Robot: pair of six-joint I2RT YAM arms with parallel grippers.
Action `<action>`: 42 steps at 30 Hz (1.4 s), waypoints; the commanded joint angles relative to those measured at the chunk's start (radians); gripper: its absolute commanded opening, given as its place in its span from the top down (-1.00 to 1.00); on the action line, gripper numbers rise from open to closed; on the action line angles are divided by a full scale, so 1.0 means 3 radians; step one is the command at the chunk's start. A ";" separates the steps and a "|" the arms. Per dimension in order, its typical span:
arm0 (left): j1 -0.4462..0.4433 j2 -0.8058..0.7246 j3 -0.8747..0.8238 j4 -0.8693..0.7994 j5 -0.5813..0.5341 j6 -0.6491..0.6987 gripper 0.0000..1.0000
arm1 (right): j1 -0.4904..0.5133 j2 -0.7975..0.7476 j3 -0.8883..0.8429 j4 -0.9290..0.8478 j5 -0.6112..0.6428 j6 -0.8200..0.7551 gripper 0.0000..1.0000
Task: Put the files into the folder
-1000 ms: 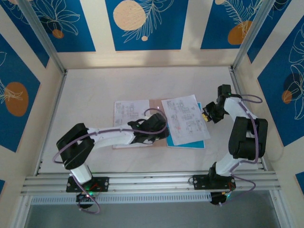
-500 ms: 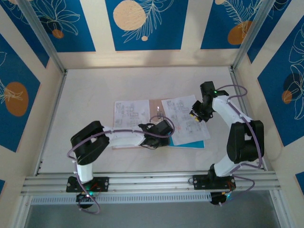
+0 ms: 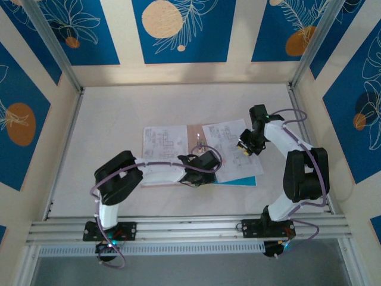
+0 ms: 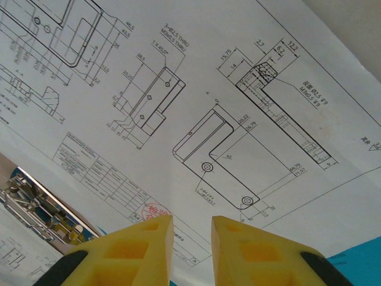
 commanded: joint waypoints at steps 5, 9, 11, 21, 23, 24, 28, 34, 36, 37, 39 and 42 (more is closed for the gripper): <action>-0.0043 0.0102 0.0130 0.0001 0.0001 -0.0051 0.61 | 0.0004 -0.0104 -0.0074 0.0001 -0.0030 -0.0012 0.49; -0.0058 0.0047 0.0059 0.0120 -0.0037 -0.0051 0.81 | 0.0008 -0.0145 -0.0106 0.0004 -0.0024 -0.0004 0.49; -0.0063 0.0018 -0.0003 0.0233 -0.0031 -0.0059 0.89 | 0.0008 -0.0169 -0.0123 0.0013 -0.0016 0.0003 0.49; -0.0089 -0.0162 -0.0206 0.0362 -0.0174 -0.0136 1.00 | 0.0003 -0.0252 -0.0090 -0.0015 0.0010 -0.0028 0.49; -0.0090 -0.0197 -0.0314 0.0516 -0.0200 -0.0152 1.00 | 0.0030 -0.0273 -0.0061 -0.0040 0.0037 -0.0049 0.49; -0.0093 -0.0218 -0.0389 0.0647 -0.0226 -0.0149 1.00 | 0.0043 -0.0288 -0.0053 -0.0048 0.0060 -0.0052 0.49; -0.0104 -0.0296 -0.0669 0.1130 -0.0373 -0.0100 1.00 | 0.0099 -0.0345 -0.0054 -0.0054 0.0085 -0.0056 0.49; -0.0104 -0.0395 -0.0984 0.1665 -0.0479 -0.0066 1.00 | 0.0132 -0.0363 -0.0058 -0.0044 0.0084 -0.0064 0.49; -0.0104 -0.0399 -0.1023 0.1790 -0.0467 -0.0064 1.00 | 0.0145 -0.0365 -0.0050 -0.0038 0.0078 -0.0070 0.48; -0.0104 -0.0399 -0.1041 0.1839 -0.0469 -0.0066 1.00 | 0.0153 -0.0366 -0.0048 -0.0037 0.0077 -0.0067 0.48; -0.0104 -0.0411 -0.1080 0.1935 -0.0484 -0.0106 1.00 | 0.0157 -0.0354 -0.0042 -0.0032 0.0071 -0.0066 0.48; -0.0107 -0.0436 -0.1078 0.1947 -0.0514 -0.0104 1.00 | 0.0171 -0.0353 -0.0047 -0.0018 0.0068 -0.0060 0.48</action>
